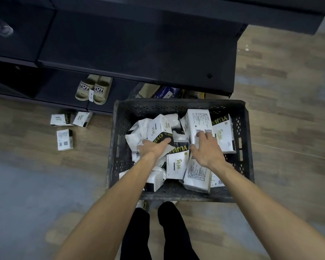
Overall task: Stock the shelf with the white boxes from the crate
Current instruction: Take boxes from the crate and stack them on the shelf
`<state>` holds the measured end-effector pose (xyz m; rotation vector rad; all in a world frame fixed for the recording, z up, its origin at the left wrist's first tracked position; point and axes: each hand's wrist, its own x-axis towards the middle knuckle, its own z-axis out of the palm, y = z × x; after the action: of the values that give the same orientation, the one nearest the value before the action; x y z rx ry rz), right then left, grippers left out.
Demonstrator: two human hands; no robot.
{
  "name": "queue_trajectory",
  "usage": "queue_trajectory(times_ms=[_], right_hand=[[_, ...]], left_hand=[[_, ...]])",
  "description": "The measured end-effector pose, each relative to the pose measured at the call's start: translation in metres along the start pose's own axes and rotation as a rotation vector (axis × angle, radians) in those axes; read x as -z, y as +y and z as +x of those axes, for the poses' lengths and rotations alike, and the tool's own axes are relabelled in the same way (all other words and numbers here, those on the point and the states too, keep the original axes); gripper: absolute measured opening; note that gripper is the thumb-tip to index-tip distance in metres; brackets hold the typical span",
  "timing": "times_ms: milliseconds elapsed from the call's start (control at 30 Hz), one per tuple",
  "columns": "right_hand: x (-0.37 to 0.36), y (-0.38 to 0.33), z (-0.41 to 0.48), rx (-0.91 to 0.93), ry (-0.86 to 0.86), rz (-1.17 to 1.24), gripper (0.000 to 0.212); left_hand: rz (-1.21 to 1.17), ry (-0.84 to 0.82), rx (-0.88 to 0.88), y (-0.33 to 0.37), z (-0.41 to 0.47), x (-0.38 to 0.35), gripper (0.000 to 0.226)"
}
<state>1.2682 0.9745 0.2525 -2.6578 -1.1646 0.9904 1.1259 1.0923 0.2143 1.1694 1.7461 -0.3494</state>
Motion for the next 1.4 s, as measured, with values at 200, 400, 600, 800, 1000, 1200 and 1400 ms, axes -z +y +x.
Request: queue_trajectory(times_ms=[200,400,600,800,1000,1200,1400], right_hand=[[0.004,-0.004,-0.004,0.020,-0.016,-0.052,0.050],[0.034,-0.022,-0.005,0.148,0.003,-0.053,0.056],[0.049,-0.042,0.010,0.346,-0.153,-0.264,0.108],[0.048,-0.057,-0.003,0.401,-0.225,-0.248,0.120],[0.060,-0.097,-0.022,0.505,-0.035,-0.247,0.094],[0.073,-0.181,-0.048,0.516,0.175,-0.201,0.088],[0.102,-0.295,-0.078,0.480,0.384,-0.298,0.081]], left_hand=[[-0.177,-0.023,-0.012,-0.002,0.003,0.005,0.103],[0.283,0.066,-0.530,-0.007,-0.022,0.040,0.078],[0.696,0.076,-0.994,-0.012,-0.038,0.082,0.098],[0.684,0.083,-1.134,-0.014,-0.053,0.113,0.095],[0.719,0.113,-1.214,-0.017,-0.062,0.161,0.095],[0.629,0.250,-1.270,-0.022,-0.066,0.246,0.095],[0.231,0.227,-1.184,-0.024,-0.073,0.348,0.092]])
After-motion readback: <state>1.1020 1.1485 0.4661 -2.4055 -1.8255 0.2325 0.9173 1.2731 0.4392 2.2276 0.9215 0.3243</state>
